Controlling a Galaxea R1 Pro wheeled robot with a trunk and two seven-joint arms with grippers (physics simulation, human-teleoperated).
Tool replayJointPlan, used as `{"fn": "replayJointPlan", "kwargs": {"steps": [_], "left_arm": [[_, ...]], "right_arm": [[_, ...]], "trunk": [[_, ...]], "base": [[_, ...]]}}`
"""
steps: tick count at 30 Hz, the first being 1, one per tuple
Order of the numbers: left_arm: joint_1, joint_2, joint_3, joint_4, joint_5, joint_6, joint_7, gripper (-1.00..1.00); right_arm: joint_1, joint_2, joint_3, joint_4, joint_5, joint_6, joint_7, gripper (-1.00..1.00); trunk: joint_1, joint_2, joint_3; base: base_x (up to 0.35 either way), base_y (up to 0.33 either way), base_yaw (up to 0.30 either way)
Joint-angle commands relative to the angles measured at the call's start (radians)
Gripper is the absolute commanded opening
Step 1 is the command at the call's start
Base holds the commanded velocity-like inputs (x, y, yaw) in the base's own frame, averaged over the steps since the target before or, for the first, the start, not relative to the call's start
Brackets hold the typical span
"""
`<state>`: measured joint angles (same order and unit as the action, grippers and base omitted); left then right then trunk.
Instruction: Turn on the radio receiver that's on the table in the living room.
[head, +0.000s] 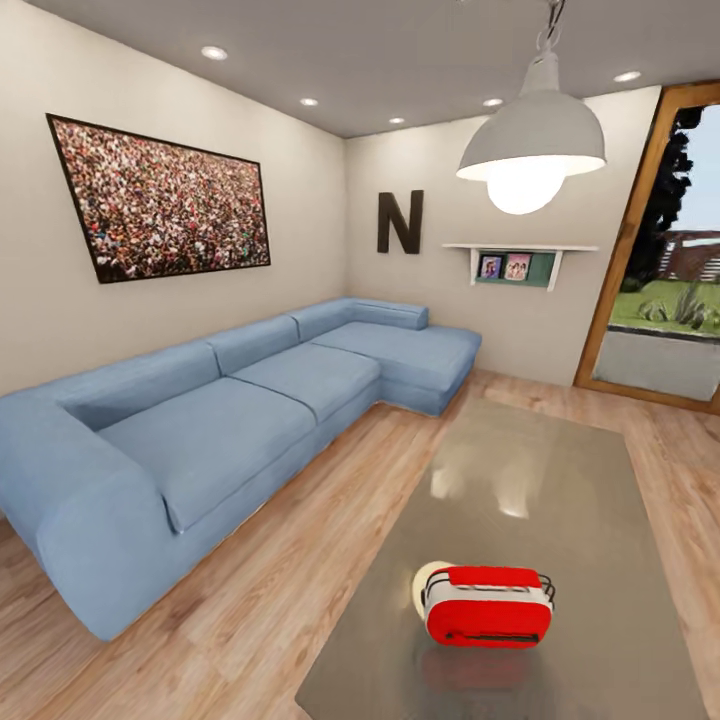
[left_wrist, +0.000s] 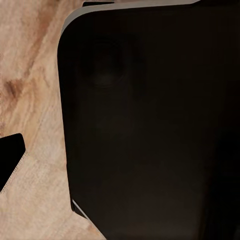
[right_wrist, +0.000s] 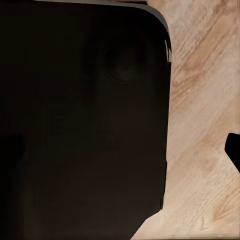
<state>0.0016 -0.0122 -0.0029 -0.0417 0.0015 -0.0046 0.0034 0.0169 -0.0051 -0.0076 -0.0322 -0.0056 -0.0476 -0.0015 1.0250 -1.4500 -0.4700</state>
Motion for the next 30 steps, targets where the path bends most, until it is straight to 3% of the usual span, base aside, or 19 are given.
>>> {"fn": "replayJointPlan", "kwargs": {"steps": [1,21,30], "left_arm": [[0.000,0.000,0.000,0.000,0.000,0.000,0.000,1.00],[0.000,0.000,0.000,0.000,0.000,0.000,0.001,1.00],[0.000,0.000,0.000,0.000,-0.001,0.001,-0.006,1.00]], "right_arm": [[0.000,0.000,0.000,0.000,0.000,0.000,0.000,1.00],[0.000,-0.001,0.000,0.000,-0.002,0.000,0.000,1.00],[0.000,-0.001,-0.001,0.000,-0.002,0.002,0.000,1.00]], "trunk": [[0.000,0.000,0.000],[0.000,0.000,0.000],[0.000,0.000,0.000]], "base": [[0.000,0.000,-0.288],[0.000,0.000,-0.285],[0.206,0.124,-0.053]]}}
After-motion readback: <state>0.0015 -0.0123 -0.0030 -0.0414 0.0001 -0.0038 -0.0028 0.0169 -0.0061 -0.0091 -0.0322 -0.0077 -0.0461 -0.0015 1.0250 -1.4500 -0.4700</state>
